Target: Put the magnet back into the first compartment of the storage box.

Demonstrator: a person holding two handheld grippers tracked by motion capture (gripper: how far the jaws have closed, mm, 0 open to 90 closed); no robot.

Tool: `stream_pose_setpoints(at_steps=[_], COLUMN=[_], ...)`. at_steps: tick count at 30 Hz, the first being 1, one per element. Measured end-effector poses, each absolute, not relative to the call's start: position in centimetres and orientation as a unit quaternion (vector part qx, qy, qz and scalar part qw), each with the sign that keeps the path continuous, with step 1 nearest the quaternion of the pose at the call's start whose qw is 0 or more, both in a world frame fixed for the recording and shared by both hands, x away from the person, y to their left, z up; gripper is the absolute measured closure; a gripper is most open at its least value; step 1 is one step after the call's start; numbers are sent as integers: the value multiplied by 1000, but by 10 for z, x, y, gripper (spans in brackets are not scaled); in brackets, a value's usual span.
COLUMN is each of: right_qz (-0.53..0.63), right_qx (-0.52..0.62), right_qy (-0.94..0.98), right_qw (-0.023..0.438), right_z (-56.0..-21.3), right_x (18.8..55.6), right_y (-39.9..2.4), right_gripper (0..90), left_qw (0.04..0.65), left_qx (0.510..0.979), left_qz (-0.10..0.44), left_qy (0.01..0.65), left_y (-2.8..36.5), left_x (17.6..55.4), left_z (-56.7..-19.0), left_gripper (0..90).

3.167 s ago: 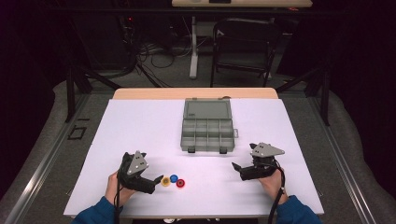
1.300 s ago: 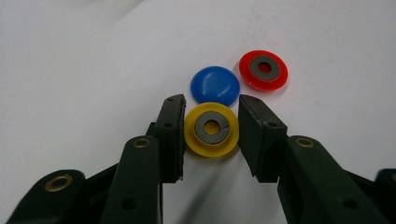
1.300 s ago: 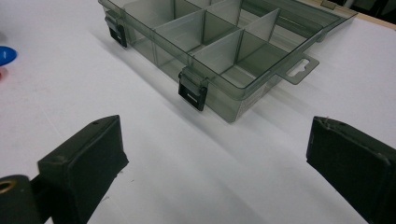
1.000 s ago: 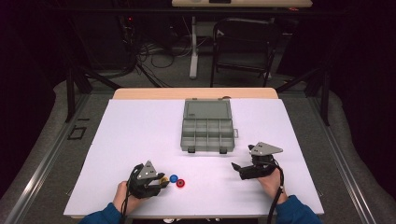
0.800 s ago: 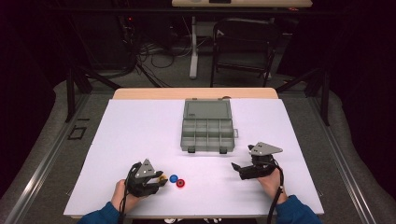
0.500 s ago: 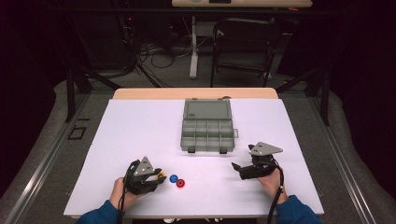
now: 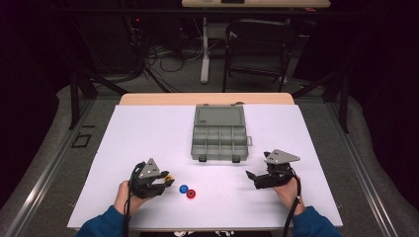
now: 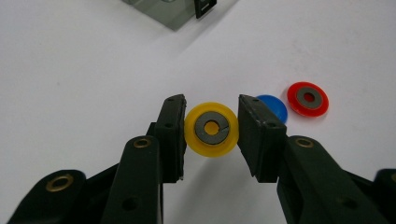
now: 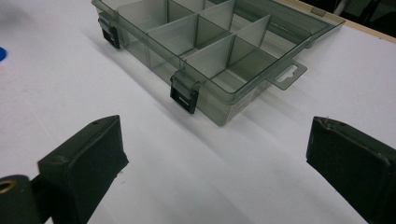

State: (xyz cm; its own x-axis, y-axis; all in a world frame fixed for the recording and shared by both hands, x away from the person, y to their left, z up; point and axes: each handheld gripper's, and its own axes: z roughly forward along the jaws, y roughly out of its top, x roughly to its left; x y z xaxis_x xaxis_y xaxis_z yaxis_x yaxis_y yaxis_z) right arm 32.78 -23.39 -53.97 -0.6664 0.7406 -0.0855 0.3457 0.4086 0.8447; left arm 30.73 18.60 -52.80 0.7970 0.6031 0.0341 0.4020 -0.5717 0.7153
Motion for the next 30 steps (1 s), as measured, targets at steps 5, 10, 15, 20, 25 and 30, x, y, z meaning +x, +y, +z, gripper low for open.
stream_pose_setpoints(at_steps=[5, 10, 15, 20, 25, 30], right_qz=[427, 428, 428, 430, 429, 431], right_qx=[334, 336, 333, 332, 332, 333], right_qy=[807, 806, 806, 805, 804, 802], right_qw=[235, 234, 236, 238, 241, 244], right_z=[-539, -539, -539, -539, -538, -538], right_x=[327, 328, 327, 327, 326, 326], right_y=[-233, -234, -234, -234, -234, -235], right_gripper=[34, 33, 34, 33, 33, 33], left_qw=[366, 362, 363, 357, 360, 359], left_qx=[875, 878, 879, 881, 880, 880], left_qz=[142, 149, 156, 165, 169, 174], left_qy=[282, 274, 267, 262, 261, 258], left_y=[184, 179, 171, 165, 160, 154], left_x=[316, 326, 337, 348, 360, 370], left_z=[-517, -507, -497, -488, -481, -476], left_gripper=[628, 628, 629, 629, 629, 629])
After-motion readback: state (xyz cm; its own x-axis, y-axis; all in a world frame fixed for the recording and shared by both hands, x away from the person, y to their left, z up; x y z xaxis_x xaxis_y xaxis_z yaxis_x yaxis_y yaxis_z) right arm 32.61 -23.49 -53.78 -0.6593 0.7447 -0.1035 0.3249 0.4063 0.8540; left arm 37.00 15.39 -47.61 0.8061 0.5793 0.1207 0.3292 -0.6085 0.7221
